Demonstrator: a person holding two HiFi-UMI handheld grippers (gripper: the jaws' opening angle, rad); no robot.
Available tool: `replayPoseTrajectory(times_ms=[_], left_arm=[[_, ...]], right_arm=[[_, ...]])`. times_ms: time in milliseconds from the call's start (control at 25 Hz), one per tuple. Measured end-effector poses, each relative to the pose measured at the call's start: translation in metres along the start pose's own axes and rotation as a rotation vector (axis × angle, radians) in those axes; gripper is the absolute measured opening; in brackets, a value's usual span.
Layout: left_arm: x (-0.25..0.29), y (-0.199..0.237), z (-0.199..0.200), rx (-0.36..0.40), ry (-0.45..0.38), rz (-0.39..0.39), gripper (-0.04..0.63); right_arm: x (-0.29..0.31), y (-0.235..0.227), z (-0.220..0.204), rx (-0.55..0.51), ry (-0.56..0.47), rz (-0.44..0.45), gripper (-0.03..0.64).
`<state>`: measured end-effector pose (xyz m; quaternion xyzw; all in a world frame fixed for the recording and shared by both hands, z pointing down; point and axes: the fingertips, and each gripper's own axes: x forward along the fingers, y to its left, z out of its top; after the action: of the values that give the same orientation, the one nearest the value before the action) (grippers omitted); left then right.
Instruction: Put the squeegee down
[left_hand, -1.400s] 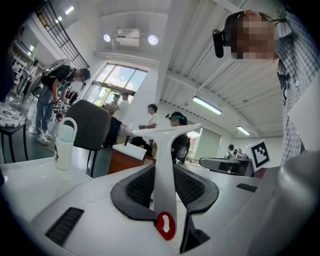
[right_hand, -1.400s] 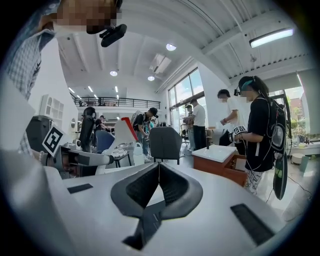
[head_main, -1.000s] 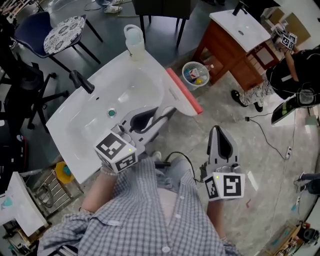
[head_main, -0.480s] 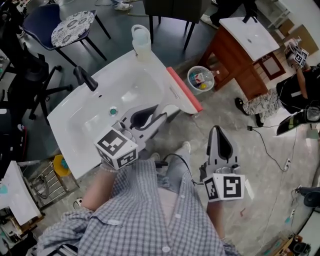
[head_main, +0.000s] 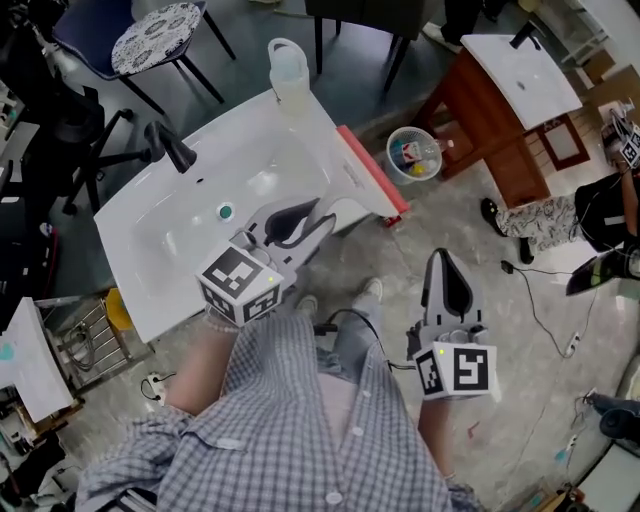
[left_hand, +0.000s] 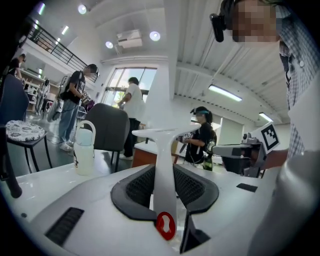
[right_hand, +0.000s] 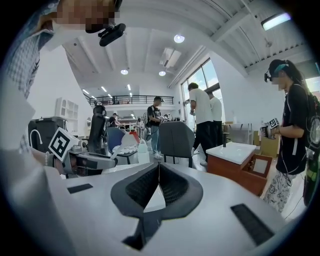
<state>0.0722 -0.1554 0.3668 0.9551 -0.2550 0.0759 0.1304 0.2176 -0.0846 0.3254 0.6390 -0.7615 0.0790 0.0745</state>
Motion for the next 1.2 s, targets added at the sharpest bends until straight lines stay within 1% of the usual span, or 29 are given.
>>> replayPoseTrajectory(times_ms=[360,560,680,880,1040,1200], left_arm=[[0.027,0.018,-0.034,-0.051,0.077,0.06,0.114],[0.036,0.026,-0.052,-0.051,0.128,0.087,0.114],[0.041,0.031,-0.062,-0.064,0.147,0.097,0.114],[0.051,0.039,-0.078,-0.055,0.194,0.105,0.114],[0.06,0.044,-0.092,-0.035,0.248,0.103,0.114],[0.064,0.049,-0.11,-0.048,0.291,0.115,0.114]], right_arm=[[0.011,-0.025,-0.005,0.007,0.025,0.025,0.009],[0.015,-0.036,-0.01,0.014,0.042,0.035,0.01],[0.019,-0.04,-0.013,0.014,0.057,0.047,0.009],[0.025,-0.046,-0.017,0.015,0.071,0.061,0.009],[0.03,-0.053,-0.019,0.017,0.081,0.066,0.009],[0.033,-0.059,-0.023,0.021,0.093,0.067,0.009]])
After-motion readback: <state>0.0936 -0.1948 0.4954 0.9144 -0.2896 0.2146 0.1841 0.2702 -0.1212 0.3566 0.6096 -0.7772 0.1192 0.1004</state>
